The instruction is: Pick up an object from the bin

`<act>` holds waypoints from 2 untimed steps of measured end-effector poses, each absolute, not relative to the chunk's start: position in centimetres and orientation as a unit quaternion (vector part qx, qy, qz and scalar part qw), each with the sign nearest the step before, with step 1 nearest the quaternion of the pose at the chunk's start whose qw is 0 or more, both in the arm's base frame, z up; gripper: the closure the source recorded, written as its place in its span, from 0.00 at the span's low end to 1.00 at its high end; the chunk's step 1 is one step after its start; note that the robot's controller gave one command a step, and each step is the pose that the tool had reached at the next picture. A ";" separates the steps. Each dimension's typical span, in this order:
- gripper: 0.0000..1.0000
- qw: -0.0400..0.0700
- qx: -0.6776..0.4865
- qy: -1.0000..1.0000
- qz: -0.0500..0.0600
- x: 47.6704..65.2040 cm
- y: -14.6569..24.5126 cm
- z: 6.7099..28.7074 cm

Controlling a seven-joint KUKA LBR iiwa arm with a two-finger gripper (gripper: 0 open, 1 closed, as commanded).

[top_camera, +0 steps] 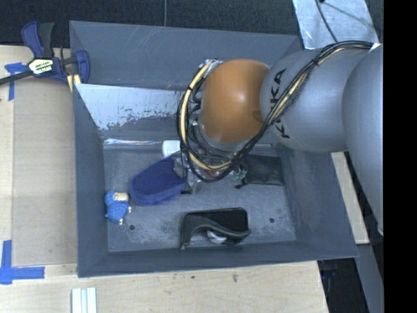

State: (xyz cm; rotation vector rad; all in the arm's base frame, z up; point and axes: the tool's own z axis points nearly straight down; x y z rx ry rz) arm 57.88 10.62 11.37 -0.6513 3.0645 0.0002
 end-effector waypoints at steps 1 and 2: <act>1.00 0.003 -0.206 0.978 0.000 58.0 10.6 11.4; 1.00 0.003 -0.205 0.979 0.000 58.1 10.6 12.7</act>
Offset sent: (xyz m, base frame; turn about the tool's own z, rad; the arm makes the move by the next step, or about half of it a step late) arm 0.0001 0.0001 0.0001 0.0000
